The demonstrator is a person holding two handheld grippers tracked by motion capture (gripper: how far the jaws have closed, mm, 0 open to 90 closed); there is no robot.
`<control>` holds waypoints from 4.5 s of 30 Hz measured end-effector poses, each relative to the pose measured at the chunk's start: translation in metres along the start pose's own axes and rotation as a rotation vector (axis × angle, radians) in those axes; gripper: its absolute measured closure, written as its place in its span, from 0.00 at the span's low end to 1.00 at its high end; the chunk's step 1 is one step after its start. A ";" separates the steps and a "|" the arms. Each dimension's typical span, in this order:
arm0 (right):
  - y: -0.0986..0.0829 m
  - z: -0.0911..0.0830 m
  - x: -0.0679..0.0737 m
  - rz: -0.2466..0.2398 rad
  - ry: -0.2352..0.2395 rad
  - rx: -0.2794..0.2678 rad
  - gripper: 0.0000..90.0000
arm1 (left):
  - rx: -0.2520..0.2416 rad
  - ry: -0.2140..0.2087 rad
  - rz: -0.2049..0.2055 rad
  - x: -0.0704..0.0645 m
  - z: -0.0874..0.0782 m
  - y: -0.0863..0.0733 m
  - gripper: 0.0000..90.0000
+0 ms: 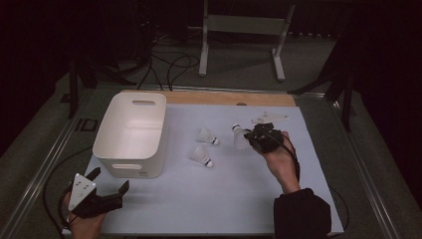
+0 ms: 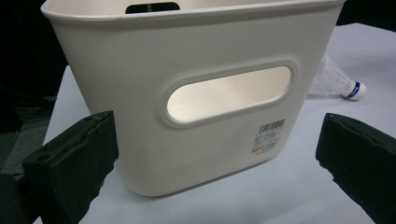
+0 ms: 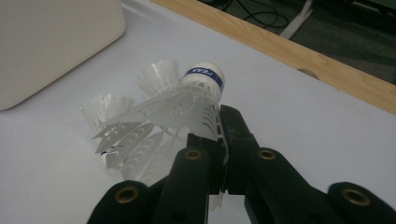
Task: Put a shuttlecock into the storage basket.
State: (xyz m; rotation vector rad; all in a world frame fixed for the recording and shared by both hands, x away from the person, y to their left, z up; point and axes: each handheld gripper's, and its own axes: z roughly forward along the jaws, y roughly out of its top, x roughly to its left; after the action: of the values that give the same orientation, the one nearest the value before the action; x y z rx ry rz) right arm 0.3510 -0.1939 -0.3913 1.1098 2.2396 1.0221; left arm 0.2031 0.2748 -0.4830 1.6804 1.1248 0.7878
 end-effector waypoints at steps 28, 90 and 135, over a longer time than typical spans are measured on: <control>0.025 -0.002 0.002 0.002 0.030 -0.040 0.99 | 0.005 0.000 0.002 0.000 0.000 0.000 0.00; 0.062 0.010 0.017 0.003 0.104 -0.070 0.99 | 0.002 -0.001 0.002 -0.001 0.000 0.000 0.00; 0.086 0.032 0.032 0.013 0.164 -0.110 0.99 | 0.002 -0.006 0.008 -0.001 0.000 0.000 0.00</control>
State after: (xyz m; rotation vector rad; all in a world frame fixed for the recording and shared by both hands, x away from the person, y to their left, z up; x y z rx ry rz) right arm 0.3954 -0.1197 -0.3466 1.0278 2.2730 1.2671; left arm 0.2025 0.2735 -0.4830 1.6886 1.1150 0.7863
